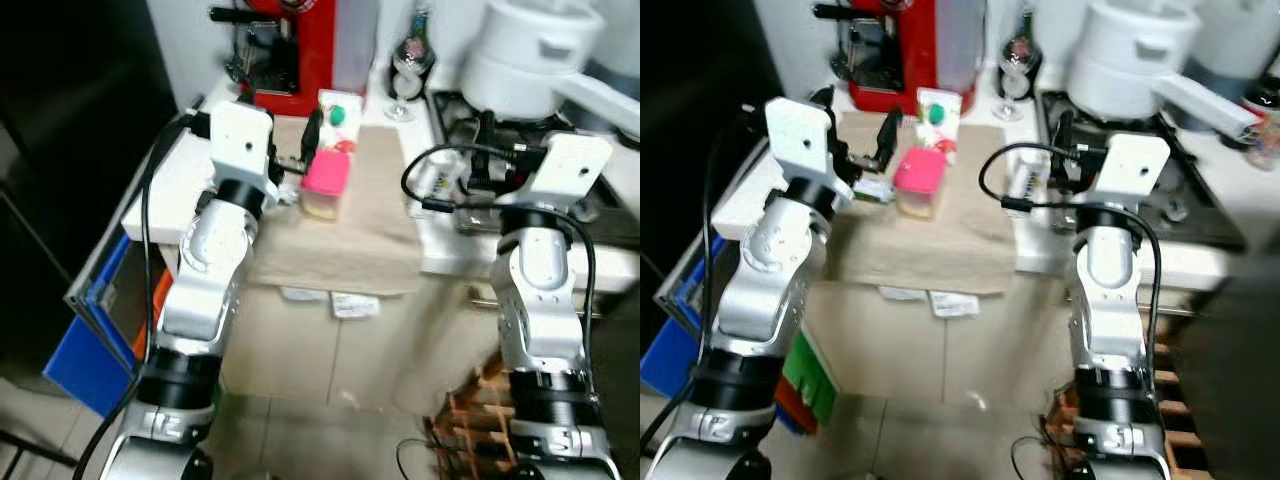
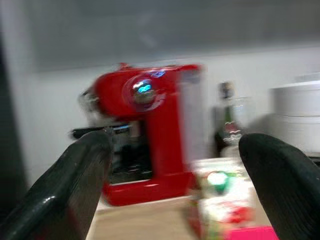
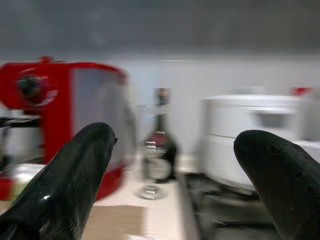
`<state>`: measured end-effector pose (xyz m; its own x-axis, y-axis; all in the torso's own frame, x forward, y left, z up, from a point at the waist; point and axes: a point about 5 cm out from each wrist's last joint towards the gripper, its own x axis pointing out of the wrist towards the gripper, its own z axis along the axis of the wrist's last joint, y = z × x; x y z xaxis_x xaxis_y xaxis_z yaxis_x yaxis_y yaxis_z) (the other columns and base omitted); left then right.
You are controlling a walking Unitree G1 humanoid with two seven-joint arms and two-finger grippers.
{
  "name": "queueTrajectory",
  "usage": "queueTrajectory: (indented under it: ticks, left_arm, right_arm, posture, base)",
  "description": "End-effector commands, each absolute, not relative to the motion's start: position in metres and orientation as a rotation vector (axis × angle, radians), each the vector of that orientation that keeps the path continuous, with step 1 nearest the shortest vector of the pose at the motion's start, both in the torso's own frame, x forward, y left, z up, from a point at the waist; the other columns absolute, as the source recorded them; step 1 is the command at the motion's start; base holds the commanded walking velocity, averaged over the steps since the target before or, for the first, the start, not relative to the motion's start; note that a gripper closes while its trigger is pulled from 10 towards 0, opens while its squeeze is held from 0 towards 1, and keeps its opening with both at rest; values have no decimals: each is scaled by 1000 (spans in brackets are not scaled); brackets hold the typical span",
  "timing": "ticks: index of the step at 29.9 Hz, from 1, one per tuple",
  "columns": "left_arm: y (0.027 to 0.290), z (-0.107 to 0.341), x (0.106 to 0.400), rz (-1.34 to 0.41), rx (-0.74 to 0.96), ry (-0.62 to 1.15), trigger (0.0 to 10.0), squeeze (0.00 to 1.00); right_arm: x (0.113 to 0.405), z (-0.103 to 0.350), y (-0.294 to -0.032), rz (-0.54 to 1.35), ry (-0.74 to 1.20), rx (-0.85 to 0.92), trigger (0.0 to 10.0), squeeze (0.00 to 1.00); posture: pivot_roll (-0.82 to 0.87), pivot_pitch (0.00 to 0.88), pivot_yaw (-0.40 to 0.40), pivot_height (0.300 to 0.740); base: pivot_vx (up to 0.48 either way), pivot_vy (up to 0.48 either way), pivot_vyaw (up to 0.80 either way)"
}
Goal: Restocking fridge
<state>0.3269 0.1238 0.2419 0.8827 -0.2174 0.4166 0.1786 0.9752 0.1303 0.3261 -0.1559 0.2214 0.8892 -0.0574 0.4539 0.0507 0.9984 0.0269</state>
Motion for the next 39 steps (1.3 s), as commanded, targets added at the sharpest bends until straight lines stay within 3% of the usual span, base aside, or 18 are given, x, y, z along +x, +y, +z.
queueTrajectory:
  ticks: [1, 13, 26, 39]
  left_arm:
    - [115, 249, 325, -234, 62, -471, 10000, 0]
    - [121, 248, 324, -244, 27, -407, 10000, 0]
    - [115, 250, 334, -453, 116, -345, 10000, 0]
    - [100, 246, 320, -510, -10, -350, 10000, 0]
  right_arm:
    - [325, 223, -166, -80, -483, 18, 10000, 255]
    - [303, 222, -164, -77, -433, 88, 10000, 255]
    - [306, 203, -164, -62, -284, 198, 10000, 243]
    - [323, 206, -137, 81, -240, 159, 10000, 235]
  posture:
    - [-35, 0, -11, 740]
    - [-43, 0, -10, 740]
    - [-50, 3, 1, 740]
    - [-36, 26, -17, 740]
  base:
    - [480, 0, 0]
    - [25, 0, 0]
    - [0, 0, 0]
    - [0, 0, 0]
